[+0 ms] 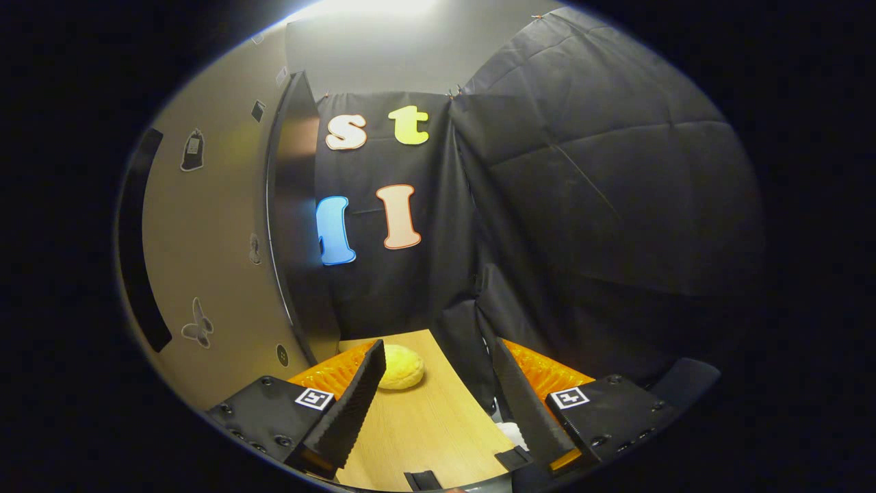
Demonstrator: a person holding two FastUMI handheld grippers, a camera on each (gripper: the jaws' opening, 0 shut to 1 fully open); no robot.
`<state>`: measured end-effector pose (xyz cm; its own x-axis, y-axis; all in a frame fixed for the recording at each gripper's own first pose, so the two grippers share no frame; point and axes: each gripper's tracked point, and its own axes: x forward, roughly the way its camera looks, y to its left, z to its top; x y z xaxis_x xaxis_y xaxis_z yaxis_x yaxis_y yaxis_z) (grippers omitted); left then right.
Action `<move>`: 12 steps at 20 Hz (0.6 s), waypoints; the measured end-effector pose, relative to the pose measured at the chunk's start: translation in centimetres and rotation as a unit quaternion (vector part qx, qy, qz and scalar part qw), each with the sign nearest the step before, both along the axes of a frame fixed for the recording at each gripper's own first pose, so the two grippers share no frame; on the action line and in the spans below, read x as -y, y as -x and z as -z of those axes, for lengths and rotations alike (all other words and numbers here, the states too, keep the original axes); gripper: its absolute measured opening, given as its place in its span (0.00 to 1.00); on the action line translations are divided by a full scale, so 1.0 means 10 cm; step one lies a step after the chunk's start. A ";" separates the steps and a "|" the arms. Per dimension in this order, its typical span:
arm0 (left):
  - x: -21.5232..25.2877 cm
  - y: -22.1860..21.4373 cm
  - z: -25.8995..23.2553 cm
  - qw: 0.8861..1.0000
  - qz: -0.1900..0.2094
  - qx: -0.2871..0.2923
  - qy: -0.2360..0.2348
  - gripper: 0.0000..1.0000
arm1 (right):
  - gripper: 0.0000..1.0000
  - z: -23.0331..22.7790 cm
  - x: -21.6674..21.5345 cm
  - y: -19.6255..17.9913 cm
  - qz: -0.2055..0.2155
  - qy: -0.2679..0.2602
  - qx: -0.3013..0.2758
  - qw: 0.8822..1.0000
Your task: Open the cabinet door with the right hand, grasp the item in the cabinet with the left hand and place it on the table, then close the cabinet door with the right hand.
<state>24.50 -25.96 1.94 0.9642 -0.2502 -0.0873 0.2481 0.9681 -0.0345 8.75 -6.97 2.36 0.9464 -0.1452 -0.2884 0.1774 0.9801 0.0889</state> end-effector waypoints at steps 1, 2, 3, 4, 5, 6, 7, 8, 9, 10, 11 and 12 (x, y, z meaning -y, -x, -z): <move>-0.04 0.06 -0.02 1.000 -0.001 0.002 0.002 0.48 | 0.95 -0.01 -0.02 -0.02 -0.006 -0.002 0.001 1.000; -0.09 0.13 -0.02 1.000 -0.004 0.004 0.001 0.48 | 0.95 0.00 -0.03 -0.02 -0.012 -0.003 0.001 1.000; -0.13 0.19 -0.06 1.000 -0.007 0.008 0.000 0.51 | 0.99 -0.01 -0.03 -0.03 -0.017 -0.004 0.001 1.000; -0.19 0.28 -0.08 1.000 -0.010 0.013 -0.001 0.48 | 0.95 0.00 -0.04 -0.02 -0.024 -0.005 0.003 1.000; -0.27 0.37 -0.09 1.000 -0.014 0.015 0.000 0.51 | 0.95 0.01 -0.04 -0.03 -0.030 -0.005 0.003 1.000; -0.35 0.45 -0.08 1.000 -0.016 0.017 0.001 0.50 | 0.99 0.01 -0.05 -0.03 -0.036 -0.007 0.002 0.999; -0.42 0.53 -0.09 1.000 -0.019 0.018 0.002 0.49 | 0.95 0.02 -0.06 -0.03 -0.042 -0.010 0.002 0.999; -0.48 0.61 -0.07 1.000 -0.023 0.018 0.001 0.48 | 0.99 0.03 -0.07 -0.02 -0.049 -0.014 0.002 0.999; -0.54 0.69 -0.07 0.999 -0.028 0.020 -0.001 0.48 | 0.99 0.05 -0.08 -0.01 -0.055 -0.017 0.002 0.998; -0.63 0.78 -0.04 0.999 -0.033 0.019 -0.004 0.48 | 0.99 0.06 -0.10 -0.01 -0.061 -0.020 0.001 0.998; -0.70 0.84 -0.02 0.999 -0.039 0.021 -0.006 0.48 | 0.99 0.06 -0.11 -0.01 -0.068 -0.023 -0.001 0.997; -0.78 0.95 0.03 0.999 -0.043 0.018 -0.008 0.54 | 0.99 0.08 -0.12 0.01 -0.075 -0.025 -0.003 0.997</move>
<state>14.97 -18.16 1.61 0.9849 -0.1643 -0.0555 0.1638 0.9864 -0.0121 8.66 -5.78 1.55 0.9545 0.0118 -0.2980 0.0308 0.9900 0.1379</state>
